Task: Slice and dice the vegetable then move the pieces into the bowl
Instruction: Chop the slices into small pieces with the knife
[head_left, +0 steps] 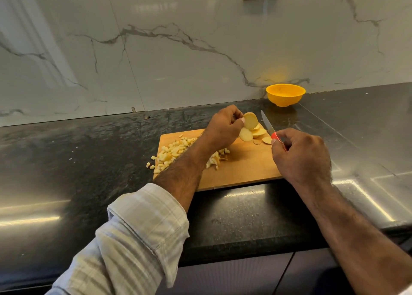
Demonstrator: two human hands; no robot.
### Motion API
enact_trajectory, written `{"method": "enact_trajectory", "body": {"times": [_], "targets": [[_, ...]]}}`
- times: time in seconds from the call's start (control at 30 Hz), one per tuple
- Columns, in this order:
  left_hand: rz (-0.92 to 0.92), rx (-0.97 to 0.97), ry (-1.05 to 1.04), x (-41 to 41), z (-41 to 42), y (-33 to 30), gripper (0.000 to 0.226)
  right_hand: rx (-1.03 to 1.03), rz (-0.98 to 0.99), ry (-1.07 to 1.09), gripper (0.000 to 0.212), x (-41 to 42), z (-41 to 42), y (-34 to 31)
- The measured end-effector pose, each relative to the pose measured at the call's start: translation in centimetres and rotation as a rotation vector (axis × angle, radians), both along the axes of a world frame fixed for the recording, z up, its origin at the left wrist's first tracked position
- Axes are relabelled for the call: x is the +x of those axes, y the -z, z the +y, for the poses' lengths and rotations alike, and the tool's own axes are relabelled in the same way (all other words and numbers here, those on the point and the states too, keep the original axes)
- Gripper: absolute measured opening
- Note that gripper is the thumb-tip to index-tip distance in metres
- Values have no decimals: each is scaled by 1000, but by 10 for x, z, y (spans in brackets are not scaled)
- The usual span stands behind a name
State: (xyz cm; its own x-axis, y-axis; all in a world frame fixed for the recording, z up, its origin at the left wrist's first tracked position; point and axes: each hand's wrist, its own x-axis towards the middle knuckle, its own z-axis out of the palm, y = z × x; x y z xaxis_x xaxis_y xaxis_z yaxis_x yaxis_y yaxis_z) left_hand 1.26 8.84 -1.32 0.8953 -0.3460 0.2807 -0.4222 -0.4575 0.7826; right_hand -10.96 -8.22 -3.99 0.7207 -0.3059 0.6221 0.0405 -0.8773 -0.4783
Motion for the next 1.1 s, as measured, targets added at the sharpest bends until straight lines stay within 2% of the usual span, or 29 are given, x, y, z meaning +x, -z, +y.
{"method": "enact_trajectory", "body": {"times": [0.1,0.23,0.47,0.6,0.9,1.1], "targets": [[-67,93,16,-3,-6,1,6,2,9,18,30,0,0,0],[-49,107,32,-6,-15,0,7,0,6,31,31,1,0,1],[190,-10,67,-12,-17,-1,8,-2,14,37,30,1,0,0],[152,52,27,-9,-17,0,5,4,15,45,31,1,-1,-1],[146,-8,35,-6,-12,-5,7,-3,20,35,33,0,1,-1],[324,-138,85,-10,-5,-10,10,-11,25,40,33,2,0,-1]]}}
